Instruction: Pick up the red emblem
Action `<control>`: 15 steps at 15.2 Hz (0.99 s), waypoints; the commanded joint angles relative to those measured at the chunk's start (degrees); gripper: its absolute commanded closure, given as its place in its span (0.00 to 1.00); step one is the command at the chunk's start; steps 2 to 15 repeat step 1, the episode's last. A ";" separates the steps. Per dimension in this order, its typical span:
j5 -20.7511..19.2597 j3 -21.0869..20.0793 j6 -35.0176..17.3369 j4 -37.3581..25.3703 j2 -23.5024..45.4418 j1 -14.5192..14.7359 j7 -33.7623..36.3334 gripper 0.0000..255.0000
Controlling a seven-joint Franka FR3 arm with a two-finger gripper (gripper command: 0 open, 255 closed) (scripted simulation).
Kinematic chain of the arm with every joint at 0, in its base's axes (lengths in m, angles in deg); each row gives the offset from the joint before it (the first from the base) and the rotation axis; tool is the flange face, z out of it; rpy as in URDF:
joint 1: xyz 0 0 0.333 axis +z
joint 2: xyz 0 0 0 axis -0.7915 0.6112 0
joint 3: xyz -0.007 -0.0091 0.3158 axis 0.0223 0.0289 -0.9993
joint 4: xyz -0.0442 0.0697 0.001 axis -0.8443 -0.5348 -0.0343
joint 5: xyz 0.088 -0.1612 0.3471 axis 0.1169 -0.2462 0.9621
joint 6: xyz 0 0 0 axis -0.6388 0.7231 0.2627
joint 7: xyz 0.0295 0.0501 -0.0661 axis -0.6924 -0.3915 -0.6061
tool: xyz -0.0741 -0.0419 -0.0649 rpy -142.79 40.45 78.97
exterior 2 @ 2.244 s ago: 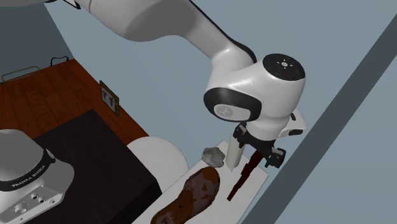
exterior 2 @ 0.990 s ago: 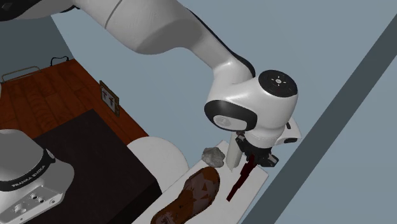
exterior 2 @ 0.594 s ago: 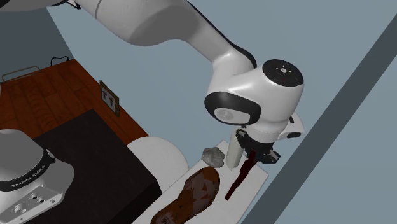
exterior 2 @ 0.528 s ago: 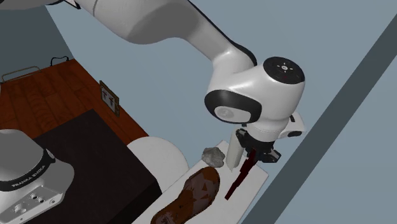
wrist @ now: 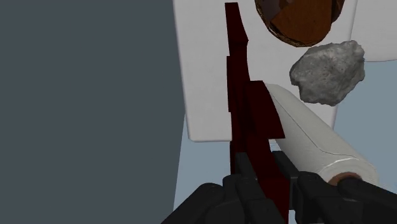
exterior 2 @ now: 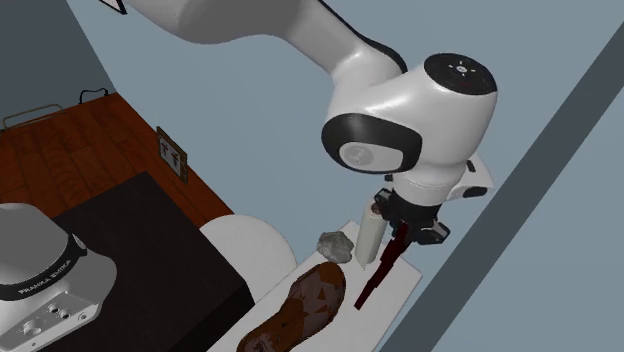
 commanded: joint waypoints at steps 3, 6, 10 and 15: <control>-0.26 0.27 0.45 -0.56 -0.35 -0.03 0.24 1.00; -0.26 0.27 0.45 -0.56 -0.35 -0.03 0.24 1.00; -0.26 0.27 0.45 -0.56 -0.35 -0.03 0.24 1.00; -0.26 0.27 0.45 -0.56 -0.35 -0.03 0.24 1.00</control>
